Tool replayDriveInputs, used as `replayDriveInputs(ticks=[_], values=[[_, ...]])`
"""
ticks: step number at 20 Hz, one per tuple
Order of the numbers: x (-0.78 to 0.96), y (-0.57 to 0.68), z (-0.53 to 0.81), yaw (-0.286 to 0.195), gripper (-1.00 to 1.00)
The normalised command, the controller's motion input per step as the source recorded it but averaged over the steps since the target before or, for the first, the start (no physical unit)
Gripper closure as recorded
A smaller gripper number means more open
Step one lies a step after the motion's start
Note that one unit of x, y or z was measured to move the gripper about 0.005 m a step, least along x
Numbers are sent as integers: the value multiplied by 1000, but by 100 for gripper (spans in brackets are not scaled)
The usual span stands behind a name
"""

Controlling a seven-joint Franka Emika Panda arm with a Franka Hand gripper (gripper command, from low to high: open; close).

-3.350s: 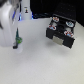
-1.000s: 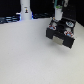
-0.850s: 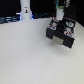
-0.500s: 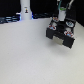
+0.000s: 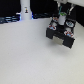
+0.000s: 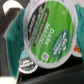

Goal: Open the kcup holder, insert the kcup into the holder, and close the kcup holder

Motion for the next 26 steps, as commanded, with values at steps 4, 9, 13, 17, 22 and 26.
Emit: replayDriveInputs(ticks=[4,9,13,17,22,26], values=[[57,-2,-204,15,100],[69,-30,-210,-6,100],[59,-5,-106,0,100],[86,74,-241,6,100],[146,102,-197,14,100],[106,131,-37,35,-100]])
